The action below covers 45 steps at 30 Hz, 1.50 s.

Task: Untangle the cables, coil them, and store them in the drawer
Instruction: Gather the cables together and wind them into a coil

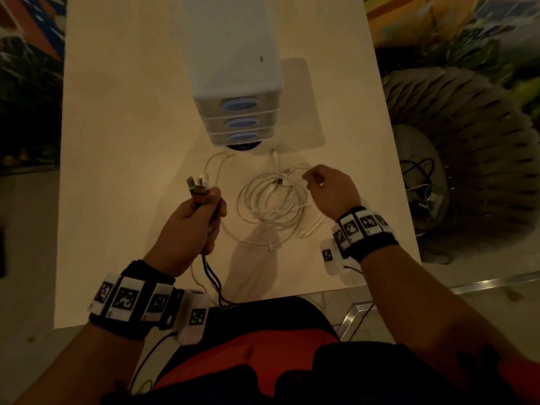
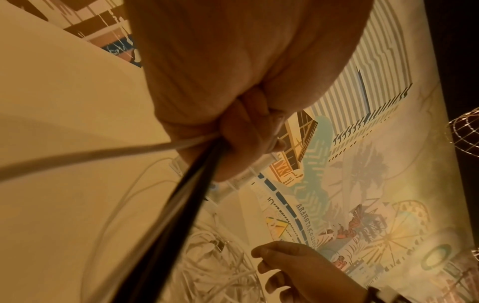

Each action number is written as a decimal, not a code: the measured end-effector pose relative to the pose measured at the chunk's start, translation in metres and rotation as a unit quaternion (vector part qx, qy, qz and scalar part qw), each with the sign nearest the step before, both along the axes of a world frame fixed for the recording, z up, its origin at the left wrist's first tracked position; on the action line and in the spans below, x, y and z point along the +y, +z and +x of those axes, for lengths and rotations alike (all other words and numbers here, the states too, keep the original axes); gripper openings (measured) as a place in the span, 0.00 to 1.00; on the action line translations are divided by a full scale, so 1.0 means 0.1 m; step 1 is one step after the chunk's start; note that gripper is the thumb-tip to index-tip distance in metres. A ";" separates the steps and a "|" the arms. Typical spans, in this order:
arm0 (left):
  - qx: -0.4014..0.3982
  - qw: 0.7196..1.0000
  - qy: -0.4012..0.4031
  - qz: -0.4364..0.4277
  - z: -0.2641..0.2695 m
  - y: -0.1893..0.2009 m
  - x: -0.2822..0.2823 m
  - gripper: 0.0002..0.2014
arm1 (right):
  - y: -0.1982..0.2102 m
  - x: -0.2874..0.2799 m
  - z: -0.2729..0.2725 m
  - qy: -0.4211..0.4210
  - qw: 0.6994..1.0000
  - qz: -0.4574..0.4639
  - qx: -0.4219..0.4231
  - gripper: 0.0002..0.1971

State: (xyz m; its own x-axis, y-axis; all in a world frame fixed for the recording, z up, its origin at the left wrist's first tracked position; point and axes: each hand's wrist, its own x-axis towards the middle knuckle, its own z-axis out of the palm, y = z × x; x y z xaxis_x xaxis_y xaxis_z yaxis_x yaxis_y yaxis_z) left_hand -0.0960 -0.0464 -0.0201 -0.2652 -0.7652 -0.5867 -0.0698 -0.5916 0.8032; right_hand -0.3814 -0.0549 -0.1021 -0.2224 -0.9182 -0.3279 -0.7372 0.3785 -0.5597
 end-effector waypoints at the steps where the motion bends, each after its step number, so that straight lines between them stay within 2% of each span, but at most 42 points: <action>1: 0.000 1.000 0.001 0.004 0.01 0.00 0.00 0.20 | -0.02 -0.11 -0.02 0.026 0.999 0.033 0.016 0.13; 4: -0.001 1.000 0.002 0.008 0.02 -0.01 0.00 0.20 | -0.08 -0.32 0.02 0.085 0.992 0.091 0.037 0.16; 9: -0.008 1.000 0.008 0.006 0.05 -0.04 0.00 0.21 | -0.15 -0.38 0.16 0.131 0.985 0.094 0.066 0.21; 13: -0.011 1.000 0.021 0.002 0.07 -0.04 0.01 0.21 | -0.02 -0.34 0.15 0.108 0.990 0.042 0.086 0.17; 17: -0.005 1.000 0.024 0.000 0.07 -0.04 0.01 0.20 | 0.19 -0.23 0.06 0.063 0.995 -0.047 0.060 0.14; 21: -0.016 1.000 0.000 -0.017 -0.01 -0.01 0.01 0.20 | 0.23 -0.16 -0.01 0.051 0.998 -0.043 0.017 0.13; 27: -0.035 0.997 -0.046 -0.056 -0.21 0.00 0.00 0.18 | 0.35 -0.11 -0.03 0.040 0.991 -0.036 -0.122 0.09; 31: -0.124 0.983 -0.076 -0.107 -0.46 -0.04 -0.08 0.10 | 0.45 -0.07 0.07 0.017 0.972 -0.034 -0.231 0.06; 35: -0.172 0.963 -0.087 -0.191 -0.67 -0.10 -0.18 0.12 | 0.52 0.00 0.17 0.061 0.965 -0.040 -0.254 0.06; 39: -0.228 0.942 -0.120 -0.216 -0.72 -0.13 -0.23 0.09 | 0.53 0.05 0.17 0.081 0.962 -0.027 -0.258 0.09; 42: -0.228 0.948 -0.104 -0.198 -0.68 -0.16 -0.25 0.10 | 0.48 0.08 0.09 0.071 0.955 -0.016 -0.289 0.14; 45: -0.212 0.959 -0.070 -0.175 -0.62 -0.13 -0.25 0.10 | 0.45 0.09 -0.02 0.012 0.951 -0.038 -0.308 0.22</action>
State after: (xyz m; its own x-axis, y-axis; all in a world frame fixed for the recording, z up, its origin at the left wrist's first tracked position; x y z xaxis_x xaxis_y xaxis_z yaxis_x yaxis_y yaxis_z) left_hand -0.1580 -0.0711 -0.0331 -0.1733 -0.9093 -0.3784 -0.4932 -0.2524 0.8325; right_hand -0.3832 -0.0459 -0.0569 0.0116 -0.9471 -0.3206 -0.2697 0.3058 -0.9131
